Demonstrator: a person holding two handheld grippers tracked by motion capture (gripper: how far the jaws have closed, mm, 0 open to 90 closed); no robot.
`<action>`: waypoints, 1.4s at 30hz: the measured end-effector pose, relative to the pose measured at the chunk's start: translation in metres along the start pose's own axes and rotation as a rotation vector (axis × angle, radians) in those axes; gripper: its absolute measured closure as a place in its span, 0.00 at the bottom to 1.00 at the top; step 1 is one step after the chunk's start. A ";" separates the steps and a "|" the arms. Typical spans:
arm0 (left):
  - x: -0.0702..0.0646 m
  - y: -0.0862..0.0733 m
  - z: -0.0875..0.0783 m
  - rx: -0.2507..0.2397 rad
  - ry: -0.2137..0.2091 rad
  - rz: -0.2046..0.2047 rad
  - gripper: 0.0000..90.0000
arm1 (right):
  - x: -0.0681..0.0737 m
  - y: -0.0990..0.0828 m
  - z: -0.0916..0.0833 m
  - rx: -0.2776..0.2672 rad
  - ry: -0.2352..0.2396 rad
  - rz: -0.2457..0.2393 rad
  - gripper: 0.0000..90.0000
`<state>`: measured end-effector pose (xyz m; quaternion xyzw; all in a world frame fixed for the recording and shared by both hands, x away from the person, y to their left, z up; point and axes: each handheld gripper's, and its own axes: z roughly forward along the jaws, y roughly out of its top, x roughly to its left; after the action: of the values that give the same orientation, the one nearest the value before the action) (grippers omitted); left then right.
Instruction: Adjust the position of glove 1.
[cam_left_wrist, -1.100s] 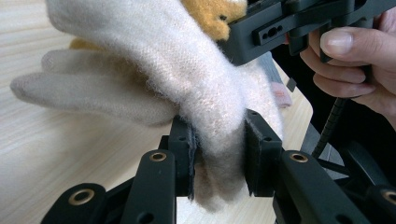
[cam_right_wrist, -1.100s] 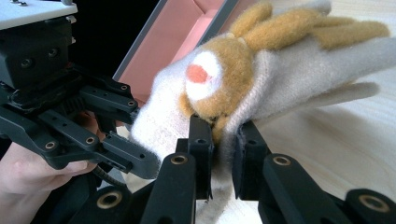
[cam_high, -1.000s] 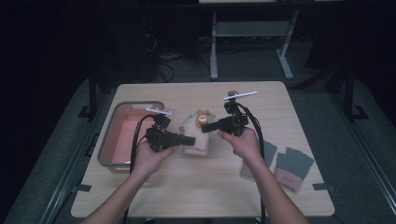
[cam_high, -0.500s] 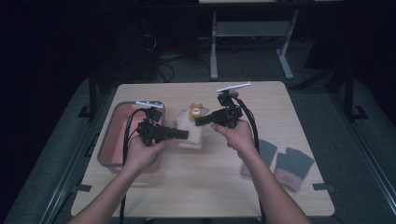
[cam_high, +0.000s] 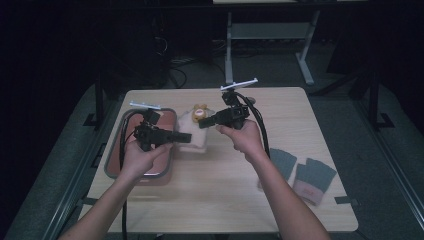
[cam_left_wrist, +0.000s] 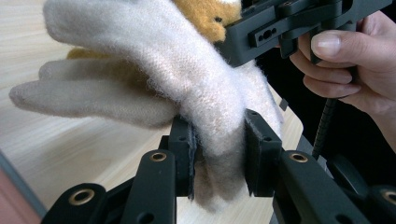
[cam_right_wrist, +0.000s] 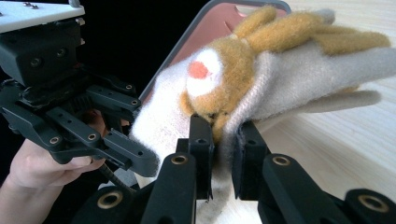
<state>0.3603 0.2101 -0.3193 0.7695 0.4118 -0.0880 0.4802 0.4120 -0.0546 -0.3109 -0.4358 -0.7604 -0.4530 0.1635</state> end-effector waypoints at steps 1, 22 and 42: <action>0.001 0.000 -0.002 0.000 0.002 0.008 0.76 | 0.001 0.001 0.001 0.003 0.001 0.001 0.89; 0.010 0.004 -0.043 -0.046 0.038 -0.002 0.76 | 0.025 0.027 0.026 0.003 0.041 -0.027 0.89; 0.029 -0.004 -0.079 -0.064 0.076 -0.027 0.76 | 0.042 0.045 0.063 0.028 0.087 -0.050 0.89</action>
<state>0.3559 0.2908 -0.2959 0.7508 0.4425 -0.0520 0.4876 0.4338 0.0287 -0.2926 -0.3943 -0.7694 -0.4649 0.1910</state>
